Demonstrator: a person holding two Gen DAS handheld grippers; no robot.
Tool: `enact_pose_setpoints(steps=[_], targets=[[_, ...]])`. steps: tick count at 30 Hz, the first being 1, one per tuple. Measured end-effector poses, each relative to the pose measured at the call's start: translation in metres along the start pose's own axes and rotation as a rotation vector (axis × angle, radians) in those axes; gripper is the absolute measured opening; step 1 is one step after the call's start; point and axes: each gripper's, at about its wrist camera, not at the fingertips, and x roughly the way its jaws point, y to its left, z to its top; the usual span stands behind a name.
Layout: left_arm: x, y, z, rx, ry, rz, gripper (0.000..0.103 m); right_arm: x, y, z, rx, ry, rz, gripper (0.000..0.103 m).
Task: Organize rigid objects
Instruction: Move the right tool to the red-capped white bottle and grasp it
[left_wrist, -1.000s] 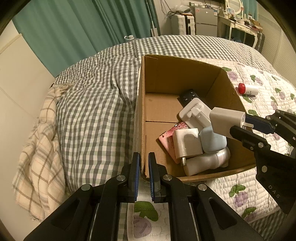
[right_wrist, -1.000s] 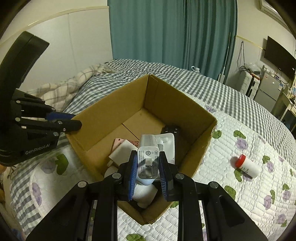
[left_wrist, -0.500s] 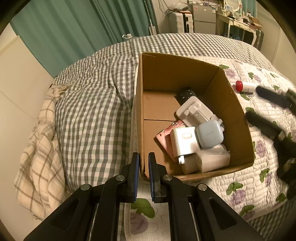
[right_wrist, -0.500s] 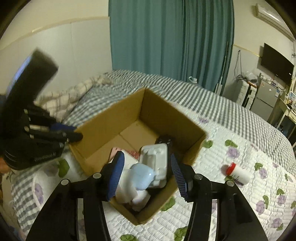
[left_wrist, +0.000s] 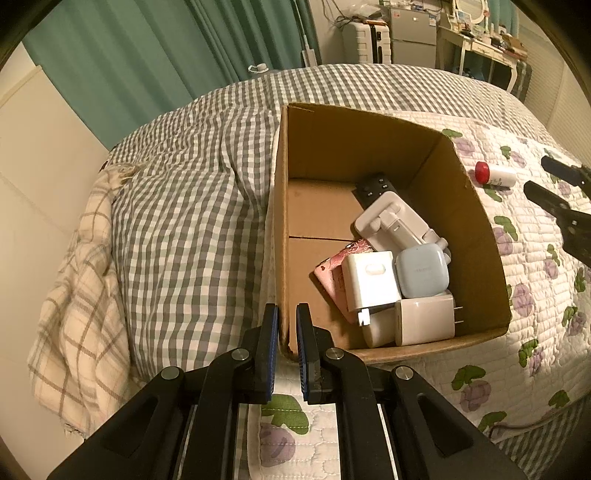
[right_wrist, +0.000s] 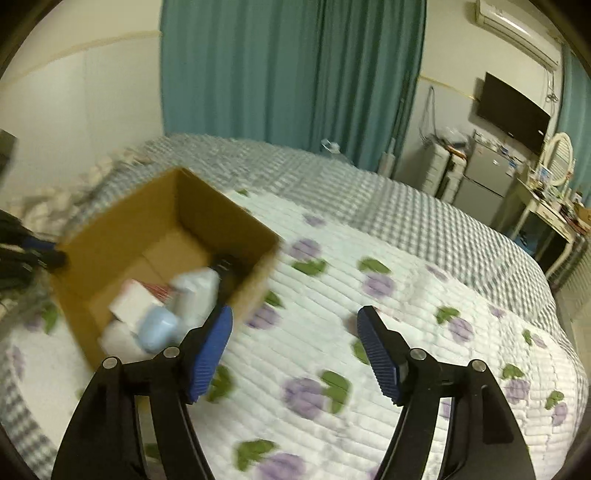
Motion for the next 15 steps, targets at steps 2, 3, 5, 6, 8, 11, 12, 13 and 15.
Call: enact_pose_setpoints(steps=[2,3,5,6,8,11,12,13,15], targets=[[0.001,0.000,0.000,0.000,0.002,0.006,0.008,0.012,-0.012,-0.007,-0.009,0.022,-0.030,0.070],[0.001,0.000,0.000,-0.001,0.004,0.009,0.008,0.016,-0.018,-0.010,-0.016,0.029,-0.044,0.070],[0.002,0.000,0.001,-0.003,0.007,0.013,0.008,0.027,-0.027,-0.017,-0.038,0.042,-0.075,0.070],[0.002,0.000,0.001,-0.005,0.008,0.014,0.008,0.032,-0.032,-0.021,-0.053,0.048,-0.088,0.070],[0.003,0.001,0.001,-0.009,0.009,0.013,0.008,0.042,-0.040,-0.025,-0.071,0.061,-0.092,0.070],[0.003,0.001,0.002,-0.013,0.010,0.012,0.008,0.059,-0.050,-0.030,-0.080,0.083,-0.083,0.070],[0.003,0.001,0.002,-0.013,0.010,0.012,0.008,0.064,-0.052,-0.031,-0.089,0.087,-0.088,0.070],[0.003,0.001,0.002,-0.014,0.010,0.013,0.008,0.070,-0.055,-0.032,-0.095,0.096,-0.089,0.070],[0.003,0.001,0.002,-0.018,0.011,0.012,0.008,0.083,-0.062,-0.032,-0.082,0.117,-0.088,0.070]])
